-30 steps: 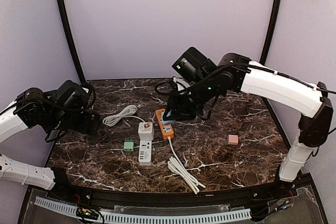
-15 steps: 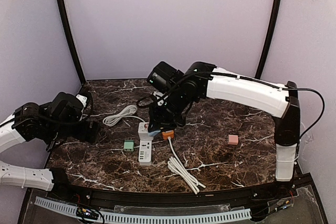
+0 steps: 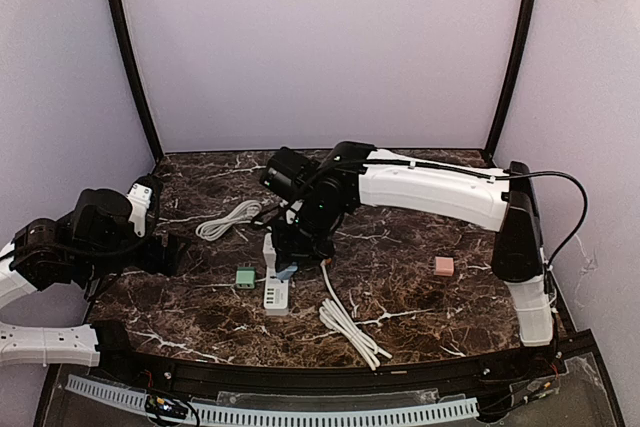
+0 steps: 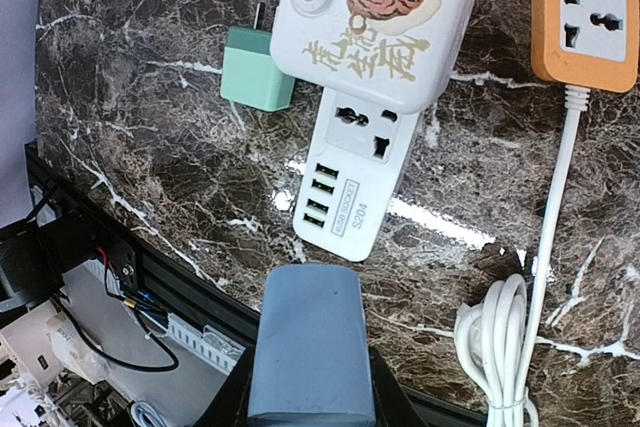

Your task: Insert the plug

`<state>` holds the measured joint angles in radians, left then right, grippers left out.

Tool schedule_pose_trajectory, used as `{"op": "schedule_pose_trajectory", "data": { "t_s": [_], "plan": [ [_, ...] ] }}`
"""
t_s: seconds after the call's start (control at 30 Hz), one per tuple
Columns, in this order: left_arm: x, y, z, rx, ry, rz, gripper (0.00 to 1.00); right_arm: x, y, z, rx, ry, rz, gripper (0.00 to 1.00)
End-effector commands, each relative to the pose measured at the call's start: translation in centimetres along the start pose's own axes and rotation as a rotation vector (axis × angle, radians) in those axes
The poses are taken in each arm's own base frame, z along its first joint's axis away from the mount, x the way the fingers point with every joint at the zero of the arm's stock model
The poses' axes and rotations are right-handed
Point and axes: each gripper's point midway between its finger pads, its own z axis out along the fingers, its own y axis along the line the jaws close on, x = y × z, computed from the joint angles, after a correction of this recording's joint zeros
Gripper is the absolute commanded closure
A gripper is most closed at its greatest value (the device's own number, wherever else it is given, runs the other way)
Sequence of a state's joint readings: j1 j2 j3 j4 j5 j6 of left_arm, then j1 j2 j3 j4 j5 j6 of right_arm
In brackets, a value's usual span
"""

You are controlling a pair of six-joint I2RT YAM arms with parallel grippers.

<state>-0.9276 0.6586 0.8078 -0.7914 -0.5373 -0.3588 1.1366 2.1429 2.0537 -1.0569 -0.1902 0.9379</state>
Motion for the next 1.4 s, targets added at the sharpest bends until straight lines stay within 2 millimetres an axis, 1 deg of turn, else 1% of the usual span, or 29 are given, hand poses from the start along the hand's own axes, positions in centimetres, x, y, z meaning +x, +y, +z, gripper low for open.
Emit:
{"op": "schedule_pose_trajectory", "data": {
  "t_s": [0.0, 0.47, 0.8, 1.07, 1.37],
  "plan": [
    [0.1, -0.5, 0.3, 0.037, -0.027, 0.007, 0.01, -0.6, 0.3, 0.5, 0.011, -0.019, 0.022, 1.0],
    [0.3, -0.5, -0.3, 0.076, -0.075, -0.007, 0.01, -1.9, -1.2, 3.4, 0.09, -0.044, 0.046, 1.0],
    [0.4, -0.7, -0.2, 0.085, -0.075, -0.001, 0.01, -3.0, -1.9, 4.5, 0.105, -0.045, 0.049, 1.0],
    [0.3, -0.5, -0.4, 0.081, -0.084, -0.007, 0.01, -3.4, -2.8, 5.3, 0.127, -0.042, 0.053, 1.0],
    [0.2, -0.3, -0.5, 0.073, -0.094, -0.011, 0.01, -3.8, -3.0, 6.2, 0.122, -0.027, 0.048, 1.0]
  ]
}}
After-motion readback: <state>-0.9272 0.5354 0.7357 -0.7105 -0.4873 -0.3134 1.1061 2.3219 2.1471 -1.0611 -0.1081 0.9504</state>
